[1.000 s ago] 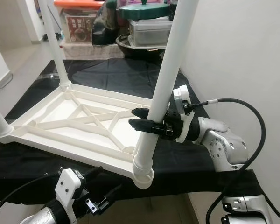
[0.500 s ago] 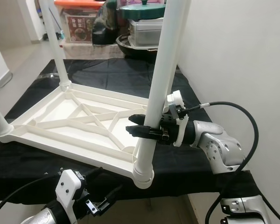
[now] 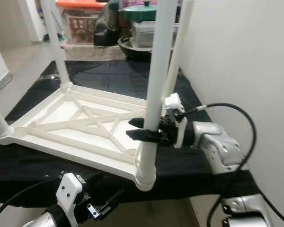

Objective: Building children table

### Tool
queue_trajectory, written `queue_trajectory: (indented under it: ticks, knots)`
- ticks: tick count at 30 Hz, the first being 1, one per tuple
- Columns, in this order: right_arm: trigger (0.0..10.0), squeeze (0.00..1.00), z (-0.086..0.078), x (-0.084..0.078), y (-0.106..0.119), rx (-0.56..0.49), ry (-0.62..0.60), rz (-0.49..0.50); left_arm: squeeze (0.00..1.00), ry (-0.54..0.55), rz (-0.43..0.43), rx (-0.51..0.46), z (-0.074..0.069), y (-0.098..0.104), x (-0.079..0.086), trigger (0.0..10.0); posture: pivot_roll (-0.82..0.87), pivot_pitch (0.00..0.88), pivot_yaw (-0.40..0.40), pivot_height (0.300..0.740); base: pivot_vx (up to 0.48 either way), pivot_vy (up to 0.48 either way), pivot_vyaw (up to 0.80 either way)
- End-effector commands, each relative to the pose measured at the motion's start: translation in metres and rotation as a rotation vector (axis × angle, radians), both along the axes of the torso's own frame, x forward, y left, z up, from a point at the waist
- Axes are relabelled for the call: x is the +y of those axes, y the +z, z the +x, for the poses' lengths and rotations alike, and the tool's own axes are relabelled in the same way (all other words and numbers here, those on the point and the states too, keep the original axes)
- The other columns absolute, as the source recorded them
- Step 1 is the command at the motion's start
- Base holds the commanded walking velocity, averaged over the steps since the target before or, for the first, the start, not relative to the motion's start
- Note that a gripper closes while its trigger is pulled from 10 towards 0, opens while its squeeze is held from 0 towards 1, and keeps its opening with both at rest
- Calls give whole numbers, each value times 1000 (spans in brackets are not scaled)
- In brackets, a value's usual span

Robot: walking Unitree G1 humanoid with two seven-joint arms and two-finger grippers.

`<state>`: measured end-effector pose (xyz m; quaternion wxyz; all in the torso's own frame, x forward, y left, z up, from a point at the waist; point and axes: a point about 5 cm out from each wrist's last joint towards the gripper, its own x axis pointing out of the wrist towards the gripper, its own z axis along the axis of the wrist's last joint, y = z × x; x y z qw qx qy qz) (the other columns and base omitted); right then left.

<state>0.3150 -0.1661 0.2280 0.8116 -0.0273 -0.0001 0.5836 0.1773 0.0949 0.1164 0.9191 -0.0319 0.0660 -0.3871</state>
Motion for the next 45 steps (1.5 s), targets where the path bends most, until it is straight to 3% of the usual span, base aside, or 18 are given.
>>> queue_trajectory:
  ticks: [1, 4, 5, 7, 10, 14, 19, 22, 26, 29, 40, 45]
  knots:
    - [10000, 0, 11, -7, -10, -16, -150, -60, 0, 3, 17, -15, -1, 1, 1, 10000, 52, 62, -32, 740, 0, 0, 0]
    - [10000, 0, 16, -8, -9, -26, -207, -44, 0, 3, 17, -15, -1, 1, 1, 10000, 50, 60, -31, 740, 0, 0, 0]
    - [10000, 0, 25, -10, -8, -38, -321, -13, 0, 2, 17, -16, 0, 1, 1, 10000, 51, 57, -31, 740, 0, 0, 0]
    - [10000, 0, 28, -9, -7, -38, -353, 3, 0, 1, 18, -16, 0, 1, 1, 10000, 51, 57, -31, 740, 0, 0, 0]
    - [10000, 0, 28, -8, -7, -39, -353, 9, 0, 1, 18, -17, 0, 1, 1, 10000, 51, 57, -31, 740, 0, 0, 0]
    - [10000, 0, 19, 5, -12, -1, -245, 45, 0, 5, 14, -18, 0, 1, 1, 10000, 51, 51, -31, 740, 0, 0, 0]
    - [10000, 0, 20, 9, -18, -5, -259, 32, 0, 15, 12, -24, 2, 2, 1, 10000, 53, 50, -33, 740, 0, 0, 0]
    - [10000, 0, 33, 9, -24, 47, -426, 71, 0, 50, 7, -37, 5, 4, 3, 10000, 51, 47, -29, 740, 0, 0, 0]
    - [10000, 0, 39, 8, -27, 68, -523, 82, 0, 64, 8, -44, 8, 5, 4, 10000, 47, 44, -27, 740, 0, 0, 0]
    - [10000, 0, 47, 3, -35, 103, -668, 79, 0, 61, 12, -49, 10, 4, 4, 10000, 46, 41, -27, 740, 0, 0, 0]
    - [10000, 0, 47, 12, -41, 104, -743, 16, 0, 72, 18, -57, 12, 5, 5, 10000, 48, 49, -26, 740, 0, 0, 0]
    - [10000, 0, 51, 15, -38, 47, -873, -19, 0, 84, 23, -68, 15, 6, 6, 10000, 48, 50, -26, 740, 0, 0, 0]
